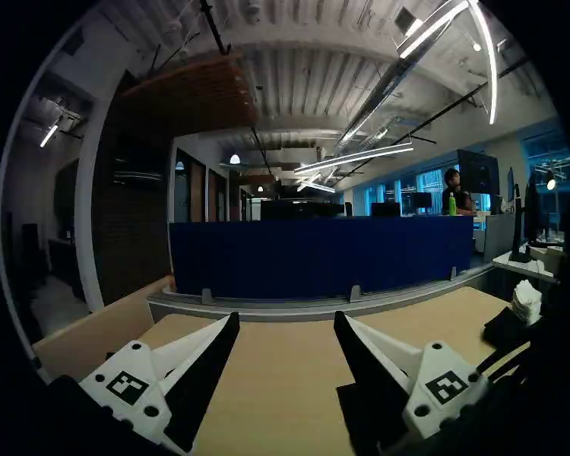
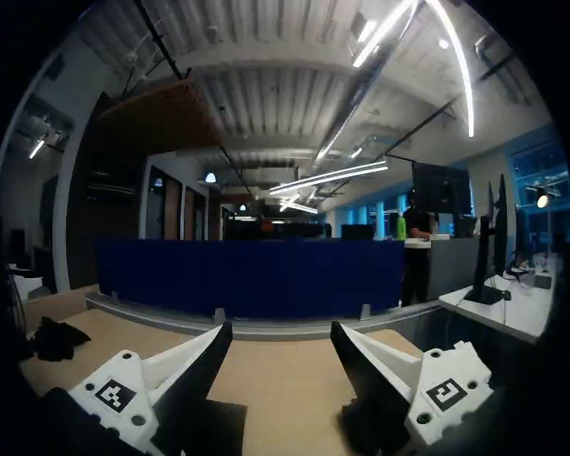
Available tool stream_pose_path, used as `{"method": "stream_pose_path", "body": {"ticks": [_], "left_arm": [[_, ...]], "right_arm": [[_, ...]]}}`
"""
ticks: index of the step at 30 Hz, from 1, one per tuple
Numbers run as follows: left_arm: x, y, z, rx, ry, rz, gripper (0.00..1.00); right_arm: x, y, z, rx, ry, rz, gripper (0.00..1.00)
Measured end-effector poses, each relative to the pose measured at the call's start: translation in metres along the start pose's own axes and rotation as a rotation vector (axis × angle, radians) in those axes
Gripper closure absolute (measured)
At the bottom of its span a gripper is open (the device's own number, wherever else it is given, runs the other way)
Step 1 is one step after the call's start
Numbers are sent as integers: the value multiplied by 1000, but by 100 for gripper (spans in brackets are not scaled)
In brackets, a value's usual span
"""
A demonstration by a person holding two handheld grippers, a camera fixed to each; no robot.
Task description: Fold towel
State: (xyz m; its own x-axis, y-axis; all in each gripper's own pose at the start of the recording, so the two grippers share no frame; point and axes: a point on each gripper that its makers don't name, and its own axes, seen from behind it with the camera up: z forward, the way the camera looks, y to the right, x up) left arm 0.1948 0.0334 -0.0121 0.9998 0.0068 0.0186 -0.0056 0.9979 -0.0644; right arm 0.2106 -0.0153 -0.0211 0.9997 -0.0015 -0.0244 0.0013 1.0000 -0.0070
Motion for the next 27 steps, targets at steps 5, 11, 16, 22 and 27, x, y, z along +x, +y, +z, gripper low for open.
{"method": "stream_pose_path", "body": {"ticks": [5,11,16,22,27], "left_arm": [[15,1,0,-13,-22,-21,8],[20,8,4,-56,-56,-8,8],[16,28,6,-141,-102,13,8],[-1,63,2,-283,-180,57,8],[-18,94,-6,-401,-246,92,8]], "right_arm": [[11,1,2,-6,-14,25,0],[17,-1,9,18,-35,15,0],[13,-14,11,94,-75,-35,0],[-5,-45,3,261,-181,-140,0],[-21,-72,-9,413,-263,-233,0]]}}
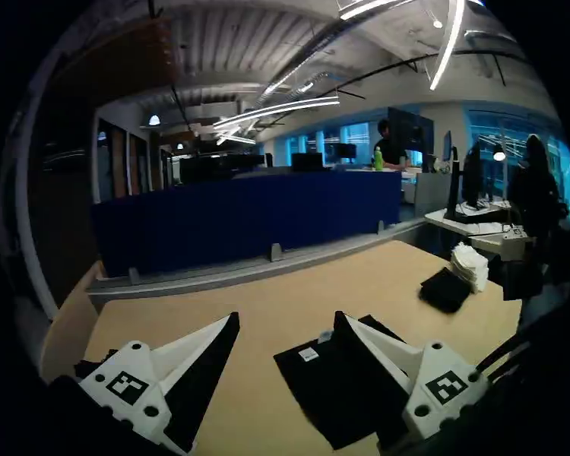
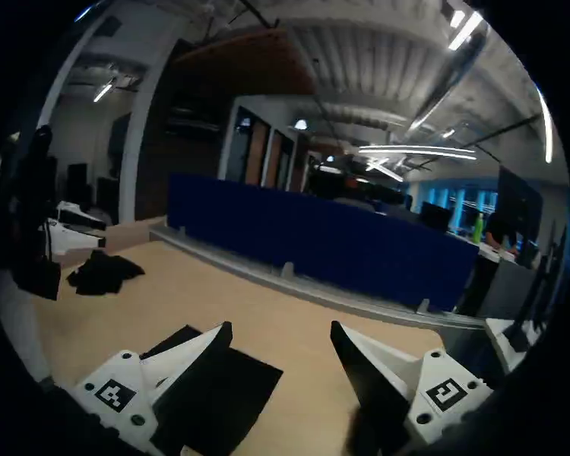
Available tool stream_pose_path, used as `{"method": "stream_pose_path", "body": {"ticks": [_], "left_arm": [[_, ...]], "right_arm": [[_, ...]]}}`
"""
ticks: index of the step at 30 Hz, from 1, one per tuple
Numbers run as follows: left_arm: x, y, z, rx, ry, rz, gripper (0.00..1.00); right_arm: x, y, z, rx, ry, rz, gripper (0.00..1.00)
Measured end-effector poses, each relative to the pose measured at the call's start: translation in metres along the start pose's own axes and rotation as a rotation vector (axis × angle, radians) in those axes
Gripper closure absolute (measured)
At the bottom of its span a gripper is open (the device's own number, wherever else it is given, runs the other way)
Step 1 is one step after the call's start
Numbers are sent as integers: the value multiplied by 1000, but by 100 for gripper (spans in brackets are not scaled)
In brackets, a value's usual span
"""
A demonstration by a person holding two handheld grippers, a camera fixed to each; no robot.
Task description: Fold towel
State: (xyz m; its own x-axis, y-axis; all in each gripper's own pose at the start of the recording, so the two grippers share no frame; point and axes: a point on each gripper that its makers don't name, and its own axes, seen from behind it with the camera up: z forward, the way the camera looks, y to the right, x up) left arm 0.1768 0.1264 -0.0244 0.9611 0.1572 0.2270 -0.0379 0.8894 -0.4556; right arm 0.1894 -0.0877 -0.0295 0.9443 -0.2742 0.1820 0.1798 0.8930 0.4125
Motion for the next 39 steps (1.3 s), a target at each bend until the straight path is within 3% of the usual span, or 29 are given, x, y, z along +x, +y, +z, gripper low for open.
{"method": "stream_pose_path", "body": {"ticks": [4,9,18,39], "left_arm": [[-9,16,6,-58,-36,22,8],[-21,25,11,-76,-62,39,8],[-59,36,17,-100,-121,48,8],[-210,80,27,-212,-341,74,8]], "right_arm": [[-7,-12,4,56,-29,-26,0],[-15,-15,10,67,-48,-18,0],[-57,-24,18,87,-110,-36,0],[-197,-68,27,184,-281,-68,0]]}}
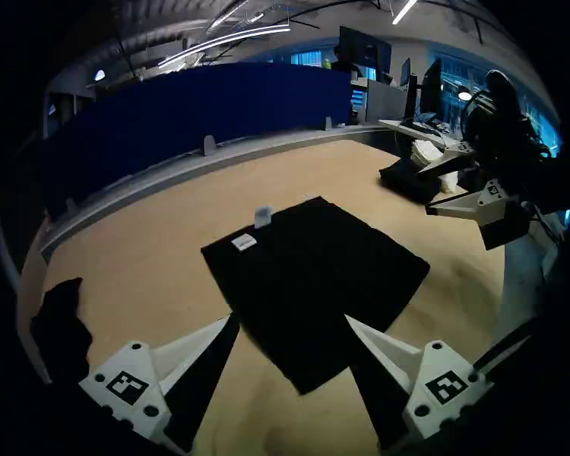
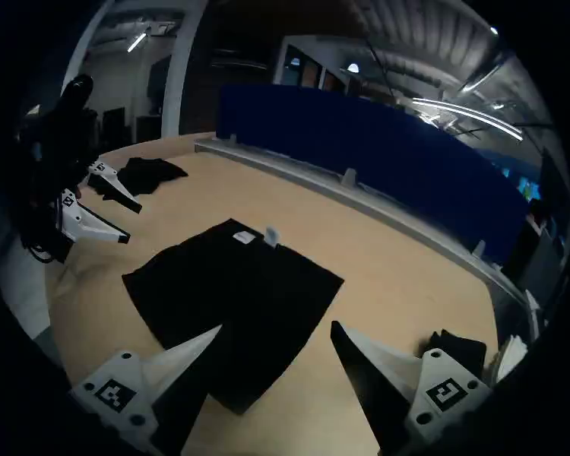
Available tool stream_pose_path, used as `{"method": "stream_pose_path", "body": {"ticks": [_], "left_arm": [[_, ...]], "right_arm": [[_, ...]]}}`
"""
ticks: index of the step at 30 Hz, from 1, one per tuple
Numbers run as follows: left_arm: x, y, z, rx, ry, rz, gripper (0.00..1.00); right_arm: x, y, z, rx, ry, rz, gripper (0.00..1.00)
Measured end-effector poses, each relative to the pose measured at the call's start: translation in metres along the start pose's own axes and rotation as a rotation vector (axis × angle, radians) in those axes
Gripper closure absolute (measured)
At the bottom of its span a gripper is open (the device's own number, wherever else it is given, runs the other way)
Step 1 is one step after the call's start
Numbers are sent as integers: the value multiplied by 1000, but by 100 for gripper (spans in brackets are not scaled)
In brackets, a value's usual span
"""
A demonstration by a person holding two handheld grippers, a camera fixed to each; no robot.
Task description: Fold towel
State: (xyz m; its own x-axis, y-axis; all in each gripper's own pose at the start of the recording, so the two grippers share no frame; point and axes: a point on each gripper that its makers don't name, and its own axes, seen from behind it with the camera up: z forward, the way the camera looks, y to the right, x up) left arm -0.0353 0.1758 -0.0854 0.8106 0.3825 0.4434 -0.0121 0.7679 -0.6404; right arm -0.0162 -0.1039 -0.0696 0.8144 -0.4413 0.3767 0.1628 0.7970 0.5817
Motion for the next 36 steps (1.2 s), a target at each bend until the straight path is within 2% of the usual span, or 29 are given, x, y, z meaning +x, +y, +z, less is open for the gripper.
{"method": "stream_pose_path", "body": {"ticks": [6,12,23,27,31,36], "left_arm": [[-34,12,16,-31,-64,-22,8],[-57,20,23,-52,-114,-39,8],[-84,21,25,-49,-192,-58,9],[-91,23,24,-50,-210,-68,9],[-93,24,25,-45,-210,-69,10],[-94,23,24,-36,-216,-59,15]], "right_arm": [[-34,-13,9,24,-47,-12,0],[-64,-25,15,49,-98,-7,0],[-103,-39,12,87,-178,22,2],[-111,-45,11,106,-193,44,7],[-119,-51,10,128,-210,58,17],[-126,-56,10,150,-222,67,25]]}}
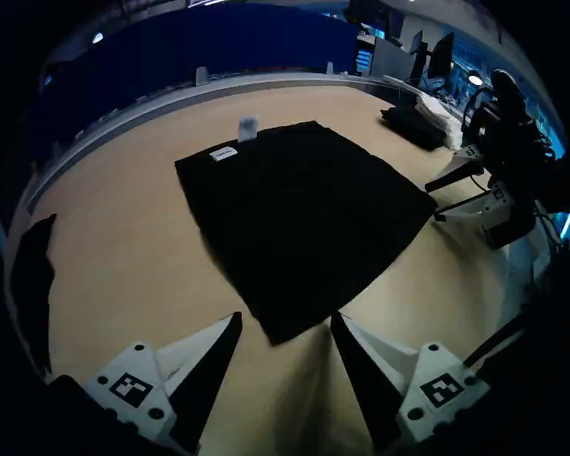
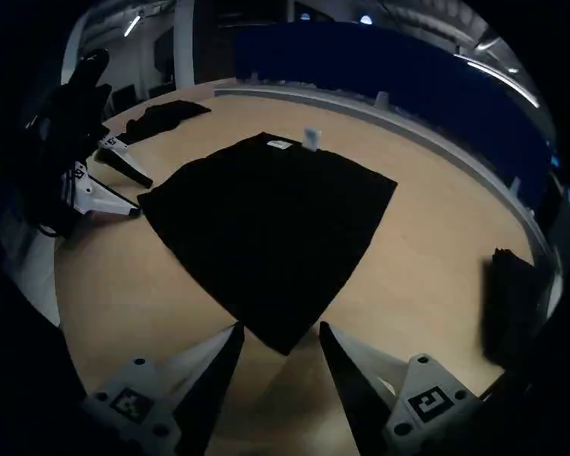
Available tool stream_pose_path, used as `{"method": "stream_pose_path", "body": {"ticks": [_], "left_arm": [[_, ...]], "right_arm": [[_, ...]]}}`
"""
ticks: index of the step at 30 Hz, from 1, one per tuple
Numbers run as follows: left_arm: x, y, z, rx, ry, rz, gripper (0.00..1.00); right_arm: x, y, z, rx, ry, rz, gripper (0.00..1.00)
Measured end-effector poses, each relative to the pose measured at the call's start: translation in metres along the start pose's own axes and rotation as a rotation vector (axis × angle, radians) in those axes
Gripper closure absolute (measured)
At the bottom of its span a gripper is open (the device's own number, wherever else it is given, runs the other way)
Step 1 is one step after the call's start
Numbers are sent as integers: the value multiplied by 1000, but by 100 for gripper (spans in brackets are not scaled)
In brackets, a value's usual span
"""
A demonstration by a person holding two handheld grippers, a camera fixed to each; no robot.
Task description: Fold towel
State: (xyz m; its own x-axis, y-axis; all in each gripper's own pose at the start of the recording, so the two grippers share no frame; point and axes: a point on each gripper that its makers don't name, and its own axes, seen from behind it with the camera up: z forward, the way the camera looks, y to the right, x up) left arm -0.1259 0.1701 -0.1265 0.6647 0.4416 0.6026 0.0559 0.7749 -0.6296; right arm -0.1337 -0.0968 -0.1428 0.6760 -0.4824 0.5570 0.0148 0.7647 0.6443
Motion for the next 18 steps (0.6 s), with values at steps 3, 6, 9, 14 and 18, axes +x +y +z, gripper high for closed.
{"method": "stream_pose_path", "body": {"ticks": [3,6,9,14,18], "left_arm": [[-1,-1,0,9,-3,9,17],[-2,-2,2,21,-5,15,21],[-1,-3,4,33,-7,18,27],[-2,-4,5,44,-11,23,33],[-4,-3,4,50,-18,27,46]], "right_arm": [[-1,0,1,-1,0,-1,34],[-3,-3,2,9,-9,5,45],[-3,-4,2,13,-11,13,56],[-3,-5,2,13,-13,18,65],[-3,-4,2,5,-14,18,75]]}}
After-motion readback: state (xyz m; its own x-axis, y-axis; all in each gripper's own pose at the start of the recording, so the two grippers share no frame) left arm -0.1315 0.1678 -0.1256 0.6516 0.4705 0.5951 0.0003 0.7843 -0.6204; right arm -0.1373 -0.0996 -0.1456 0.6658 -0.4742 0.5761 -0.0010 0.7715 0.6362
